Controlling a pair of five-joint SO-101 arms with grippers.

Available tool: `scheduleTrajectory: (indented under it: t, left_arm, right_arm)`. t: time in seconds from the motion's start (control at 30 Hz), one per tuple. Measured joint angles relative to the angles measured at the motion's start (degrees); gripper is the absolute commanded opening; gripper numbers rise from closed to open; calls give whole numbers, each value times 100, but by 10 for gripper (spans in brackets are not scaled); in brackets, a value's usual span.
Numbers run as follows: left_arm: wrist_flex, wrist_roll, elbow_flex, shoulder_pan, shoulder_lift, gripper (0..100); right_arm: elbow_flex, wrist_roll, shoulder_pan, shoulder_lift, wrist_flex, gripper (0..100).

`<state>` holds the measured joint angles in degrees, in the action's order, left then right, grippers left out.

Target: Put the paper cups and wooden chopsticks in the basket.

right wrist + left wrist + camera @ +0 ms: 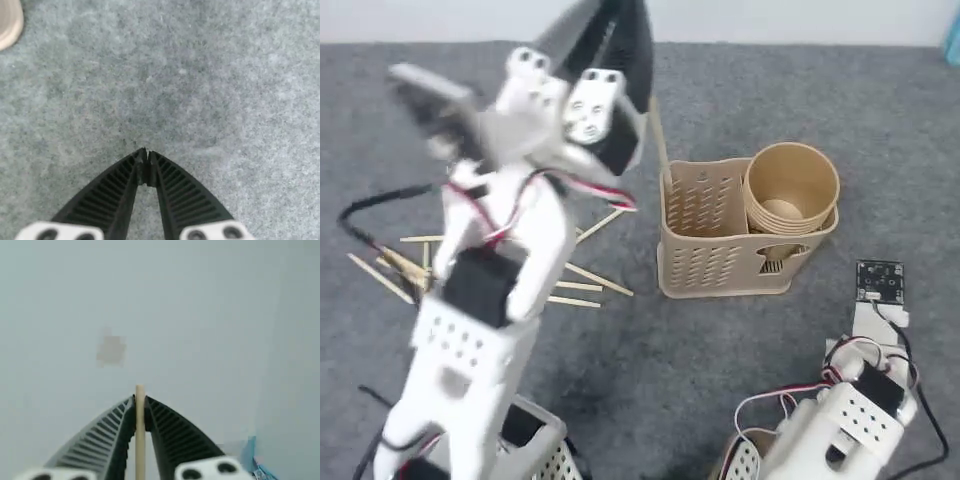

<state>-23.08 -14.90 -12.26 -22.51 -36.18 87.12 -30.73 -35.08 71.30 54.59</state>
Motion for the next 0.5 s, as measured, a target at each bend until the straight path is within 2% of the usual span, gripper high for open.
scheduleTrajectory:
  t: [0.17,0.33,0.5]
  left_arm:
    - [237,0,-686,-325,26,12]
    - [571,0,-1846,-738,-519,12]
    - [835,0,-3130,-800,-1029,12]
  right_arm:
    - [0,0,0,0,0,8]
    - [0,0,0,0,0,8]
    - [0,0,0,0,0,8]
